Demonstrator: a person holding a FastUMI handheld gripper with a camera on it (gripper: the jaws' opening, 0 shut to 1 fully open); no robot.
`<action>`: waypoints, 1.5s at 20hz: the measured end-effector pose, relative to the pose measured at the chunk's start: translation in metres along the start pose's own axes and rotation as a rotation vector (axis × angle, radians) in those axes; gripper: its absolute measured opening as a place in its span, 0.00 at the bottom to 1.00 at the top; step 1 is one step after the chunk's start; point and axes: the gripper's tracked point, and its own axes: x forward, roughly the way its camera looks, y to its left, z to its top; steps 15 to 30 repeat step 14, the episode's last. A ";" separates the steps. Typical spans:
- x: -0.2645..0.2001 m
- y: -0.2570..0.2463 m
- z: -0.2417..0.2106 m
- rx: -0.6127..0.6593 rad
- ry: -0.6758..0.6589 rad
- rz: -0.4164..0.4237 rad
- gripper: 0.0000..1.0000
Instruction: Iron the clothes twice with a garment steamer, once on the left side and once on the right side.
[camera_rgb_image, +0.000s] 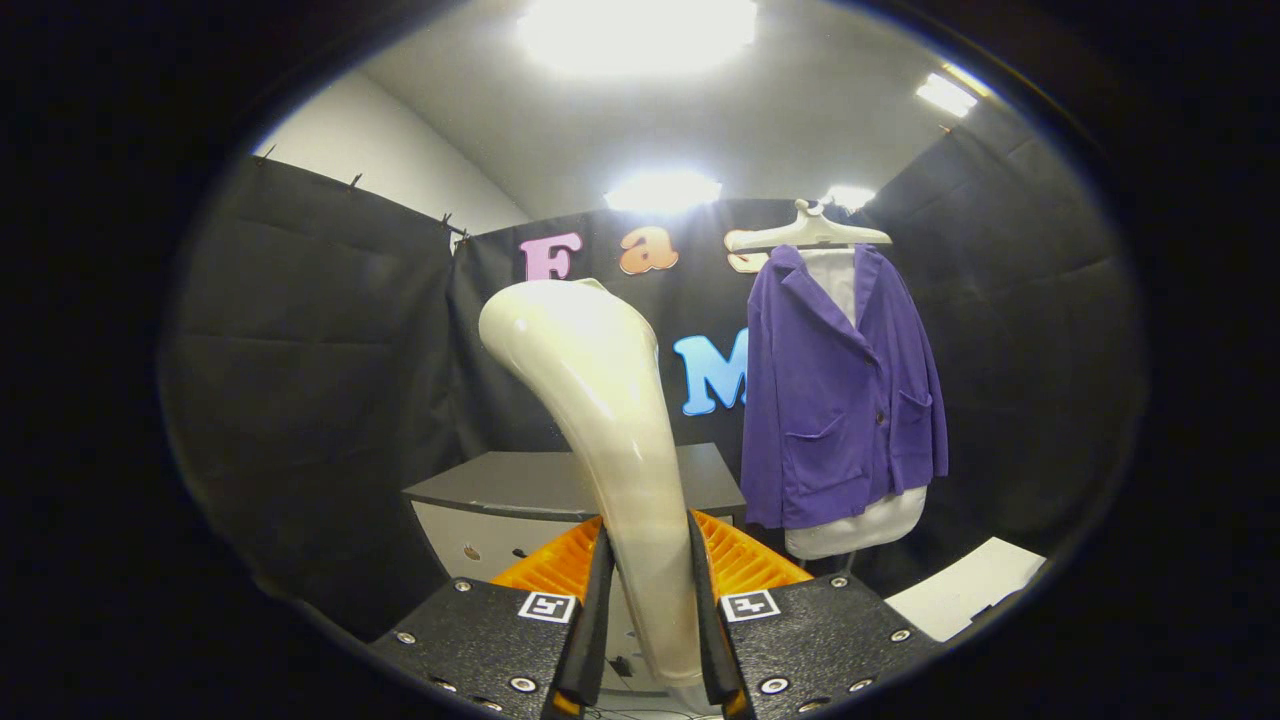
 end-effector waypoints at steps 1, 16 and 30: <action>0.000 0.000 -0.001 0.001 0.002 -0.004 0.38; 0.005 0.000 0.002 0.040 -0.013 0.044 0.40; 0.005 0.000 0.002 0.040 -0.013 0.044 0.40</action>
